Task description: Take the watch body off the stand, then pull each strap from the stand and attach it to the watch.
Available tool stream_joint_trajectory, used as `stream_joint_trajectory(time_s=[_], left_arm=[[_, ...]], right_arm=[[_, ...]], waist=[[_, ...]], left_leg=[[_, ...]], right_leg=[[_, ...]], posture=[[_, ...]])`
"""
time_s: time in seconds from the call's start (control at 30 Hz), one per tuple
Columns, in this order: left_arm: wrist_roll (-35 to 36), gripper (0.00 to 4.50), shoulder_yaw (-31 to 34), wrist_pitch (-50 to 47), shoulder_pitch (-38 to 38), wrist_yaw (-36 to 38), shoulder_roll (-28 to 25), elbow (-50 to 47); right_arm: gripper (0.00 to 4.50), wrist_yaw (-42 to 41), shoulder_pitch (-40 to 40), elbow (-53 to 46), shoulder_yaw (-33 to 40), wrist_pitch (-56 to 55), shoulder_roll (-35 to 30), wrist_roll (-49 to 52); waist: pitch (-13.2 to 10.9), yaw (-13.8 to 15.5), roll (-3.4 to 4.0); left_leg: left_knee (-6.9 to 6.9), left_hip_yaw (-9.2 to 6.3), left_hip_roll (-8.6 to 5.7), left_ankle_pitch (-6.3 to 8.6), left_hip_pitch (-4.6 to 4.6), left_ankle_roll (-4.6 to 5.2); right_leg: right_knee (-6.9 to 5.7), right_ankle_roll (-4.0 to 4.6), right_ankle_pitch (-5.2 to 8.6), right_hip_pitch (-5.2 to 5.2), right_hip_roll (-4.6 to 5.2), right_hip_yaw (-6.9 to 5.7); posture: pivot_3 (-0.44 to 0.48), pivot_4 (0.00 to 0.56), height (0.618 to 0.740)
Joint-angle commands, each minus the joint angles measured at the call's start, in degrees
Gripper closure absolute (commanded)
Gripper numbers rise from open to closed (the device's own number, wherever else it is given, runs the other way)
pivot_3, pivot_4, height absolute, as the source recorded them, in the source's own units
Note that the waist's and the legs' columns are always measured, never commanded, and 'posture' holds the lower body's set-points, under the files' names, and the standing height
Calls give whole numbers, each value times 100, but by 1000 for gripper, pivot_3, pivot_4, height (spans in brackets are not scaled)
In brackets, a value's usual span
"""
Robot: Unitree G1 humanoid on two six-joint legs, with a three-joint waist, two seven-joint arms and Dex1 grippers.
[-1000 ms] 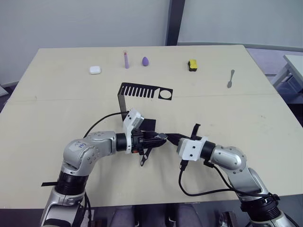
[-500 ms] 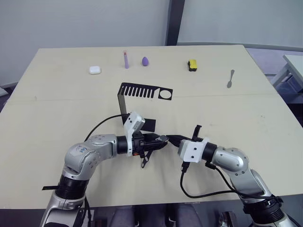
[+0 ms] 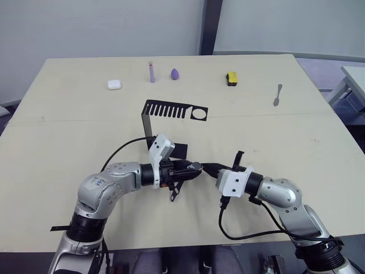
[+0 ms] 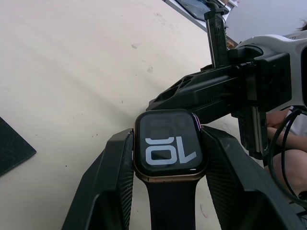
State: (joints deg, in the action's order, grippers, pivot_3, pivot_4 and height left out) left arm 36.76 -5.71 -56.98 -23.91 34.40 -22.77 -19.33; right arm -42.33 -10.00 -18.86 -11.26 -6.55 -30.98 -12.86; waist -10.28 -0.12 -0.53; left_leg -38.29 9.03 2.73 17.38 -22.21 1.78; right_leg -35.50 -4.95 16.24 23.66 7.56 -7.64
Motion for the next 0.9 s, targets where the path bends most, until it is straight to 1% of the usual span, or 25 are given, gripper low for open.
stream_joint_trajectory(time_s=[0.03,0.9], left_arm=[[-23,2893,18,44,2,-106,51,-77],[-97,2893,104,4,-49,-279,108,112]], right_arm=[[4500,60,-48,-373,-23,-173,2,131],[4500,40,-15,-440,68,-156,-97,148]], waist=[[0,0,0],[0,1,0]], left_leg=[[0,0,0,0,0,0],[0,0,0,0,0,0]], right_leg=[[0,0,0,0,0,0],[0,0,0,0,0,0]], posture=[[0,150,740],[0,150,740]])
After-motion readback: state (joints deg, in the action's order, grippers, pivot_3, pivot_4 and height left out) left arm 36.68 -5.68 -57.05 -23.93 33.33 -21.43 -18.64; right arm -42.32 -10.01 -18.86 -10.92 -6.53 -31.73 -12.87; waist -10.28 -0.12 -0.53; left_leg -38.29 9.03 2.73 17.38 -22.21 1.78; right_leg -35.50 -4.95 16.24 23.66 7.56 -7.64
